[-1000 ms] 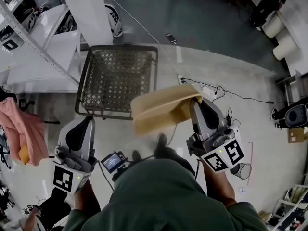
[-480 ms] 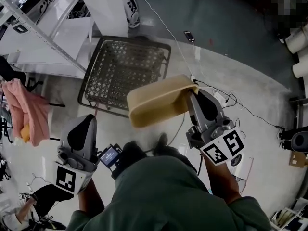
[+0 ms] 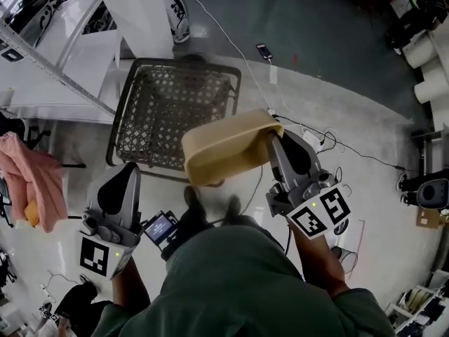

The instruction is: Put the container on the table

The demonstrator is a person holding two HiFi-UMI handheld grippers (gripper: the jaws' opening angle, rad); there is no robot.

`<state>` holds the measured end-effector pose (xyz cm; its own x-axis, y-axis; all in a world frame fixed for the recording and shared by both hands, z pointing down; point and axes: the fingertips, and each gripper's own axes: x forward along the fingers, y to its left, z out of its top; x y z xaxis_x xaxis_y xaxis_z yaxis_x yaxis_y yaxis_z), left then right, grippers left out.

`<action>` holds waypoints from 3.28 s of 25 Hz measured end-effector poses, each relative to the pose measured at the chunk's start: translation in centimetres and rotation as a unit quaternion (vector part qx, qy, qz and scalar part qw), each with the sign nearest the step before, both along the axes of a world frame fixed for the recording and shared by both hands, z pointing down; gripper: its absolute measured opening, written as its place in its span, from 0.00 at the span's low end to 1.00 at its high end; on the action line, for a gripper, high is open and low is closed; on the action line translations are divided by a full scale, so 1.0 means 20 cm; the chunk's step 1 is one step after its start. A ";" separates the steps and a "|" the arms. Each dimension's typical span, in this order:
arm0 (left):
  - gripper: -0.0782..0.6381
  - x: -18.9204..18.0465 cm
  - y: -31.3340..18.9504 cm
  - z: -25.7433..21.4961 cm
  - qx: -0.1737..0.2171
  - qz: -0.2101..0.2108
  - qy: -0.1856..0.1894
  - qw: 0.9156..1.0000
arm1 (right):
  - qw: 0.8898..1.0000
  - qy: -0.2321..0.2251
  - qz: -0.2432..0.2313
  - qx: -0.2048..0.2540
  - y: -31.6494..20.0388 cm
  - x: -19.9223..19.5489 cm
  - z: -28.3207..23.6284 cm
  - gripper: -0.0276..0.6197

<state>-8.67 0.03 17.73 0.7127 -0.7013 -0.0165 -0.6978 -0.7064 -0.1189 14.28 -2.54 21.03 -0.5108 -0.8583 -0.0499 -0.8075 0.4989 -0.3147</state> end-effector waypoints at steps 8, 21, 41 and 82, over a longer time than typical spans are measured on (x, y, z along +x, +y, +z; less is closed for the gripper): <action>0.11 -0.22 -0.29 -0.02 0.009 0.052 0.018 0.998 | 0.998 0.012 0.057 -0.005 -0.15 -0.17 0.00 0.09; 0.11 -0.17 -0.55 0.15 -0.034 0.068 0.019 0.997 | 0.997 0.022 0.056 -0.053 -0.44 -0.21 0.24 0.09; 0.11 -0.09 -0.76 0.68 -0.130 0.013 -0.003 0.991 | 0.973 0.036 0.012 -0.228 -0.83 -0.21 1.37 0.09; 0.11 -0.29 -0.93 1.43 -0.224 -0.025 0.007 0.974 | 0.882 0.096 0.029 -0.460 -0.81 -0.28 2.91 0.09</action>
<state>-14.47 -18.64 46.33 0.6791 -0.6747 0.2892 -0.7323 -0.6498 0.2038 8.58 -18.82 79.20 -0.3880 -0.5161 0.7636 -0.9056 0.0592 -0.4201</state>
